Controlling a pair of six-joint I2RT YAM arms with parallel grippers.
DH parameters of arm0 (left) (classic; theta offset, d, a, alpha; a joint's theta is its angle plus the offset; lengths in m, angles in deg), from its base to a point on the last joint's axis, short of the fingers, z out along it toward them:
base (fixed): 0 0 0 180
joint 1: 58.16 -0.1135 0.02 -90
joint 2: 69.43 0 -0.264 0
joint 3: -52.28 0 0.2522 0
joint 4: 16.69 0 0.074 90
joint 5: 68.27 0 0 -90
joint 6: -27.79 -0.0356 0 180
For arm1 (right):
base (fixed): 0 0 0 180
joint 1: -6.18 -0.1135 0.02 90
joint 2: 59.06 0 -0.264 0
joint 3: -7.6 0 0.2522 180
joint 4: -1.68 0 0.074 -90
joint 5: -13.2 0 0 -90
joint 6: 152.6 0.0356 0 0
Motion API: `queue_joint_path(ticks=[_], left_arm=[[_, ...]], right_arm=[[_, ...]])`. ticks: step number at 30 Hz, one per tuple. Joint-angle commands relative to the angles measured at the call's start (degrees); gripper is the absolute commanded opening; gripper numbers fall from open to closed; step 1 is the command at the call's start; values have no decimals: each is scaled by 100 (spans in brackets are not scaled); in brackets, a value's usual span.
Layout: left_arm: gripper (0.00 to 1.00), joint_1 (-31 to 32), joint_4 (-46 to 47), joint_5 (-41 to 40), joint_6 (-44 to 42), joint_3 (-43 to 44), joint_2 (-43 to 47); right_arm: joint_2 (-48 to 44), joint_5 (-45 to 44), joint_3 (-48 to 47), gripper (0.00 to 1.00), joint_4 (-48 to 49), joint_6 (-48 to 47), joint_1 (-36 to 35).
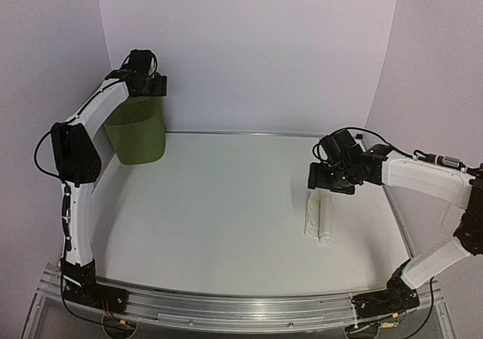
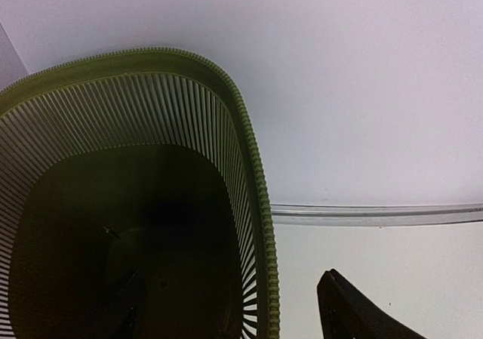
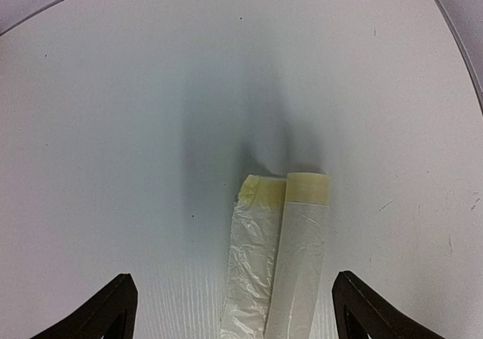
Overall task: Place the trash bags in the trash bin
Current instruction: Move the trash bin to the center of the board.
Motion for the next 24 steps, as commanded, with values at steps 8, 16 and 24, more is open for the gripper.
queue_joint_path(ticks=[8,16,24], left_arm=[[42,-1,193,265,-126,-20,47],[3,1,63,402,-150,-88,231],[0,355,-39,38,46,-479,894]], right_arm=[[191,136,-101,85,18,-4,-13],[78,-75,-35,85,18,-16,-16],[-118,-183,97,84,18,-41,-15]])
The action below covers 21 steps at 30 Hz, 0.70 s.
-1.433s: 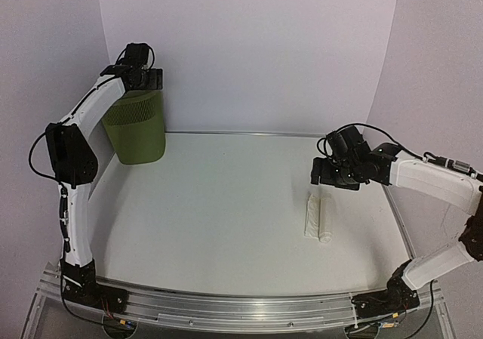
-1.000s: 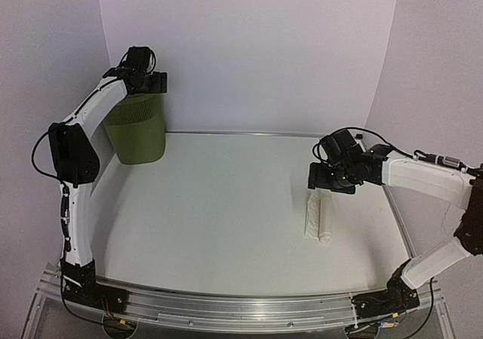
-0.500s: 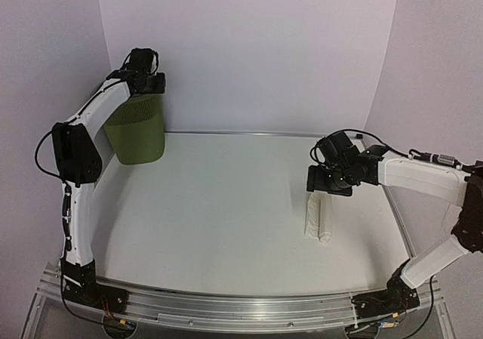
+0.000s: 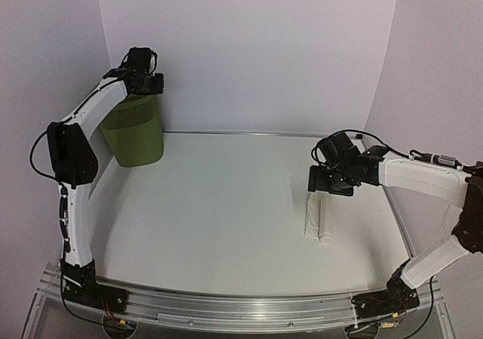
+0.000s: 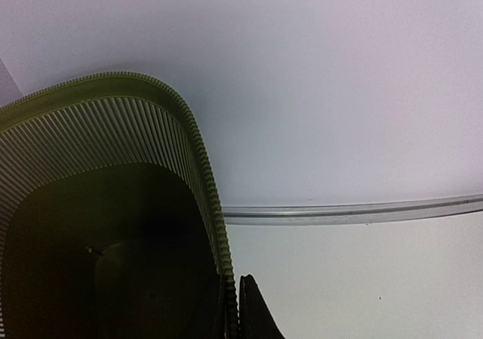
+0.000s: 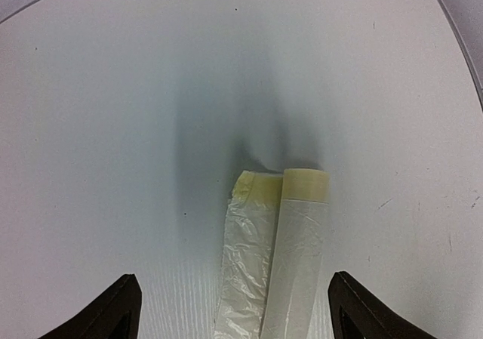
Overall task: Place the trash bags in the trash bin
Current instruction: Move the trash bin to the center of the board.
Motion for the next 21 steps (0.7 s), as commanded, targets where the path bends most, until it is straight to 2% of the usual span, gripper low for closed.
queue_joint_path(ticks=[1,7,12,16,21], left_arm=[[0,390,-281,-337,230,-281,793],[0,769,-402,-417,936,-885,1505],[0,1047,-402,-5,1478,-1603,2101],[0,1576,-574,72,2028,-1919,2373],[0,2569,-501,-392,2320,-2265,2631]], right_arm=[[-287,-171,92,84,12,-33,-17],[-482,-133,219,84,12,-97,-15],[-712,-80,301,84,12,-217,-18],[-853,9,356,84,12,-321,-18],[-924,111,385,84,12,-455,-16]])
